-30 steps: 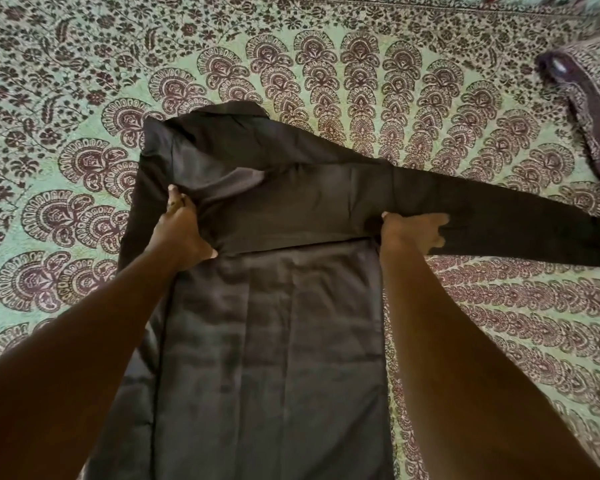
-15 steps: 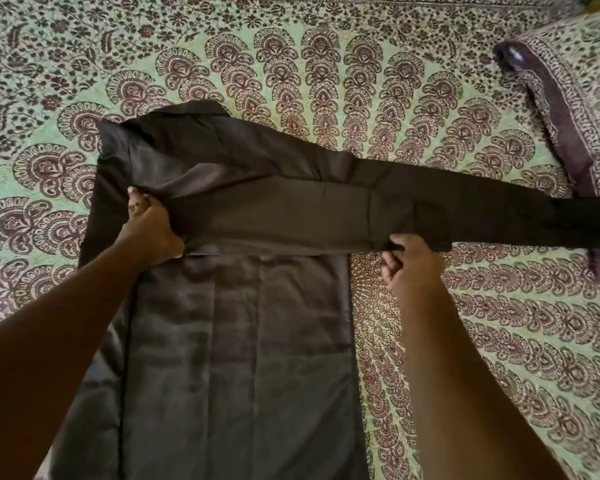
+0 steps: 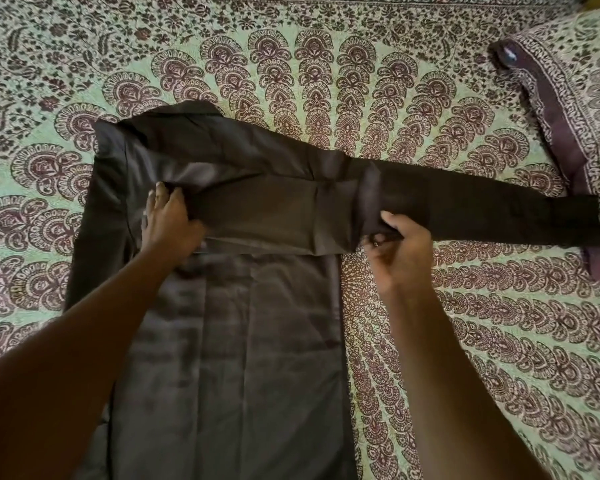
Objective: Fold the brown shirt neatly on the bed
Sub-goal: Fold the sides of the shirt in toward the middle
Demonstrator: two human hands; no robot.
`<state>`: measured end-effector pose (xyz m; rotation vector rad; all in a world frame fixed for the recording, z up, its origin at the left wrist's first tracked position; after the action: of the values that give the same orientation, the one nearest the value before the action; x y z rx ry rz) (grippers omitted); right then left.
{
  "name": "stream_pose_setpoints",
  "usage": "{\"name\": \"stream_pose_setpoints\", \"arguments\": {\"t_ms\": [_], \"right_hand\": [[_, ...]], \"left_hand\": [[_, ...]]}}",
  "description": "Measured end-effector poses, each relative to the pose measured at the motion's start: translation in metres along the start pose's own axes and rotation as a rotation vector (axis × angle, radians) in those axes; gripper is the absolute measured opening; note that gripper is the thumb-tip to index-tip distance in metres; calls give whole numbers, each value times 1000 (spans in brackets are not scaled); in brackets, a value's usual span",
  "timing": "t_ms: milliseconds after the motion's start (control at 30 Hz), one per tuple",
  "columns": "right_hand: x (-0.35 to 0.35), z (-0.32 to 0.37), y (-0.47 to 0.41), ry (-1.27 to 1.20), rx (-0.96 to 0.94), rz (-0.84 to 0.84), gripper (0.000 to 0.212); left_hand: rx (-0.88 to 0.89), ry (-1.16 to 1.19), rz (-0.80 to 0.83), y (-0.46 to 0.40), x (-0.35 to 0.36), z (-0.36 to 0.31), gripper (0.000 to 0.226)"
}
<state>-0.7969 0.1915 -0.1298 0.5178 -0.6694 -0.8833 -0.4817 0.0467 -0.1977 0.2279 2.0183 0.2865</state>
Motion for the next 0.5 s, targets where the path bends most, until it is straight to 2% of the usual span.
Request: {"name": "stream_pose_setpoints", "arguments": {"t_ms": [67, 100, 133, 200, 233, 267, 367, 433, 500], "right_hand": [[28, -8, 24, 51, -46, 166, 14], [43, -13, 37, 92, -82, 265, 12], [58, -17, 51, 141, -104, 366, 14], [81, -31, 77, 331, -122, 521, 20], [89, -39, 87, 481, -159, 575, 21], [98, -50, 96, 642, -216, 639, 21], [120, -80, 120, 984, -398, 909, 22], [130, -100, 134, 1117, -523, 1064, 32], [133, -115, 149, 1166, -577, 1157, 37]], "left_hand": [[10, 129, -133, 1, -9, -8, 51], [-26, 297, -161, 7, -18, -16, 43], [-114, 556, -104, 15, -28, -25, 40], [-336, 1124, 249, 35, -39, -46, 49], [-379, 1279, 445, 45, -45, -54, 56], [-373, 1374, 574, 52, -53, -56, 62], [-253, 1486, 667, 64, -84, -43, 71], [-159, 1378, 693, 68, -105, -25, 82], [-146, 1210, 651, 70, -121, 0, 73]]}}
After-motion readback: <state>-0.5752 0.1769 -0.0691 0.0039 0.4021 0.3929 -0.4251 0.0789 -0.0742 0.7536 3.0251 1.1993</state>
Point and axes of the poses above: each hand's wrist, its own y-axis away from the middle knuckle, its own x-axis out of the palm, z = x × y, the point moved 3 cm from there along -y, towards the middle knuckle, and after that the axes turned 5 degrees about y, right-handed, at the moved point
